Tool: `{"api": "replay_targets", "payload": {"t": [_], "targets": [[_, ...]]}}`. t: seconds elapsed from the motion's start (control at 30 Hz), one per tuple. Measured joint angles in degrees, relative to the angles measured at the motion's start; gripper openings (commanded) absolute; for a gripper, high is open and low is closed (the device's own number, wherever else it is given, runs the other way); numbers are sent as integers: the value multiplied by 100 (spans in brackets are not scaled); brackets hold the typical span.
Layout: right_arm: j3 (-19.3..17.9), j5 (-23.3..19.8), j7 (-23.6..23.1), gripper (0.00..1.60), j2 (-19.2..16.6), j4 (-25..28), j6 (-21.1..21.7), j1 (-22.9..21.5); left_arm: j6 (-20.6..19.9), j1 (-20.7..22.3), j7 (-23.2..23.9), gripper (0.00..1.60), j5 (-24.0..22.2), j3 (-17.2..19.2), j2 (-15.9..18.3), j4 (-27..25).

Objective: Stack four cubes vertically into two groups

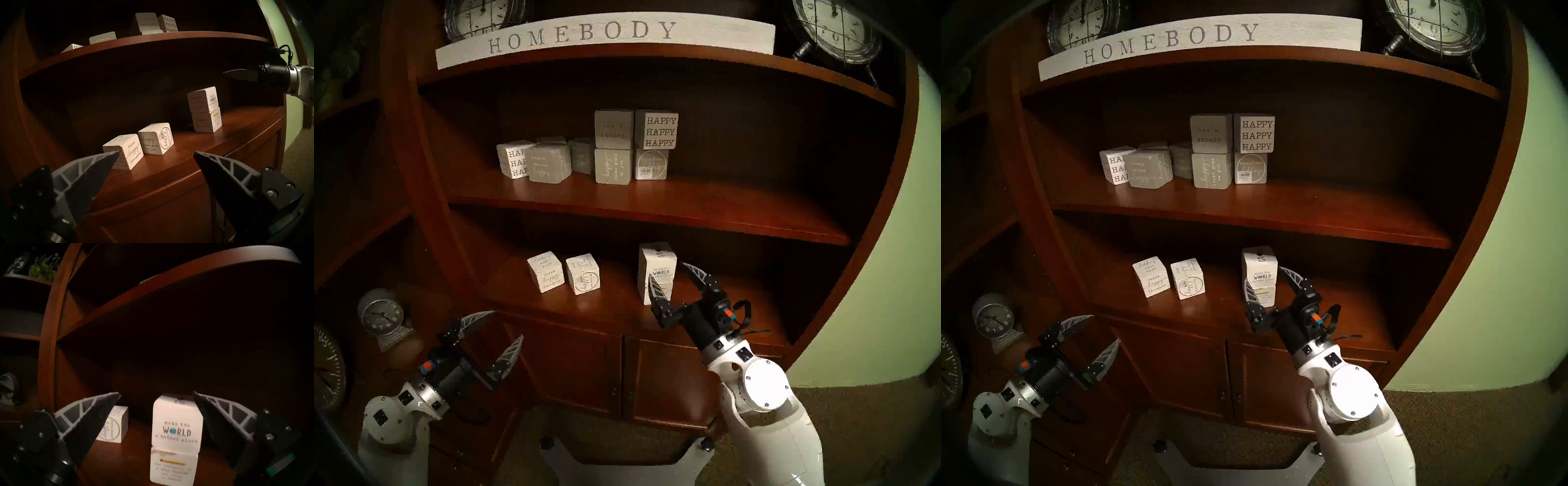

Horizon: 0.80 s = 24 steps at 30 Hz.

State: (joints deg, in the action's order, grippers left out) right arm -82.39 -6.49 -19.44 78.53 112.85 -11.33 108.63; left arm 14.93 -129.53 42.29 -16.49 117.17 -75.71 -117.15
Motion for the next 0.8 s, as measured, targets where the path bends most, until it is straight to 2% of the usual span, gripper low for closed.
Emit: {"api": "replay_targets", "payload": {"t": [0.2, 0.37, 0.6, 0.8], "targets": [[-213, -176, -595, 160, -389, -58, -299, 411, 0, 1, 0, 160, 0, 0, 0, 1], [-349, -594, -1156, 160, -748, -144, -697, 688, 0, 1, 0, 160, 0, 0, 0, 1], [-412, -1297, -1846, 160, -1085, -510, -1174, 706, -2, 1, 0, 160, 0, 0, 0, -2], [-417, -1547, -2073, 160, -1104, -665, -1305, 629, -1, 0, 0, 160, 0, 0, 0, -3]]}}
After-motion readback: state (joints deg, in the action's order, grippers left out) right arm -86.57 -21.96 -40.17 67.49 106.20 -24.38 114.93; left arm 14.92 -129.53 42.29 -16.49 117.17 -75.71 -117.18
